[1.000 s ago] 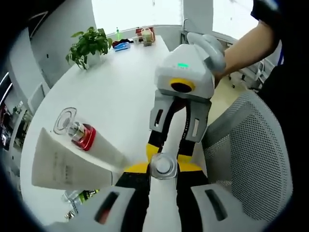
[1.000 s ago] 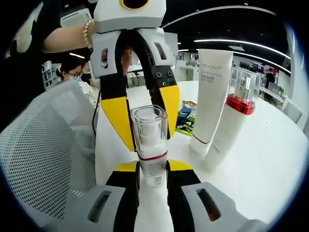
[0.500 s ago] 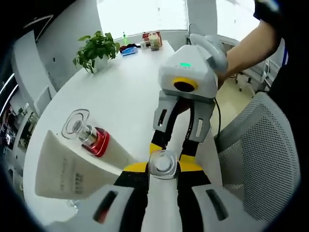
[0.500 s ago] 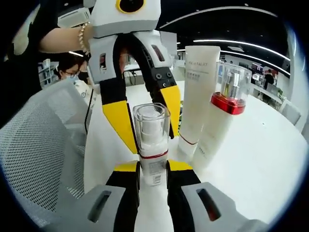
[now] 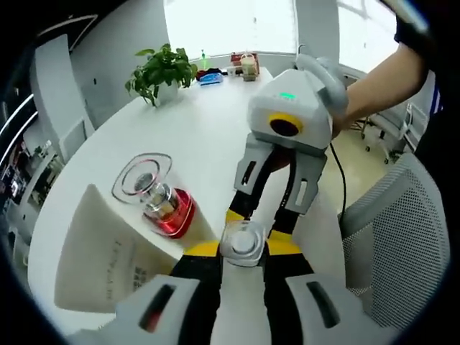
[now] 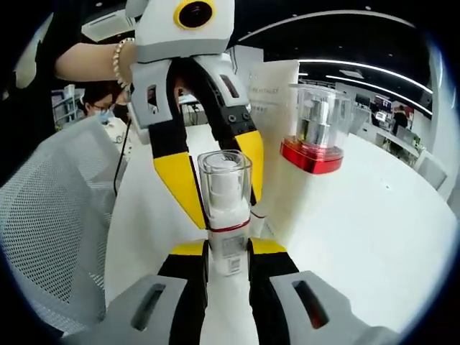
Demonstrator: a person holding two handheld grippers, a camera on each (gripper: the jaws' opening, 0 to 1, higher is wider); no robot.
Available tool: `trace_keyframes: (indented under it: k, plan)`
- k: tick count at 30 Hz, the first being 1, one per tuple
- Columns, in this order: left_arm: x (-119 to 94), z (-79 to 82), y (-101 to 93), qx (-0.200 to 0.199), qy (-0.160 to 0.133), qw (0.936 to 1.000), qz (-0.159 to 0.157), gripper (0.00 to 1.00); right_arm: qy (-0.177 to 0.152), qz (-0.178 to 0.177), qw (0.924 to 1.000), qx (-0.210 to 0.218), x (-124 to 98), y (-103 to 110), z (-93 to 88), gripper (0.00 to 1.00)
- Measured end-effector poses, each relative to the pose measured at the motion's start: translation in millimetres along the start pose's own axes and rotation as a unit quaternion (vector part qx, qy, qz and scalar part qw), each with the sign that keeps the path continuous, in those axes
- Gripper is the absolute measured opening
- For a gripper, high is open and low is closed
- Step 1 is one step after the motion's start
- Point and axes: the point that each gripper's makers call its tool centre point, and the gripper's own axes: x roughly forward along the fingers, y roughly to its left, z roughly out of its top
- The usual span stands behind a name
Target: Arrange the skincare products in the storage area until every visible bottle or jar stands upright without overlapping.
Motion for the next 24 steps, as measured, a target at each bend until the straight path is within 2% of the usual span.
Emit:
trace_keyframes:
  k: [18, 24]
  plan:
    - [1.2, -2.6, 4.0, -0.009, 0.003, 0.9999, 0.014, 0.27, 0.010, 0.003, 0.9999, -0.001, -1.7, -4.1, -7.8, 0.20]
    - [1.4, 1.2, 2.1, -0.009, 0.003, 0.9998, 0.018, 0.26, 0.016, 0.003, 0.9998, -0.006, 0.2, -5.6, -10.4, 0.19]
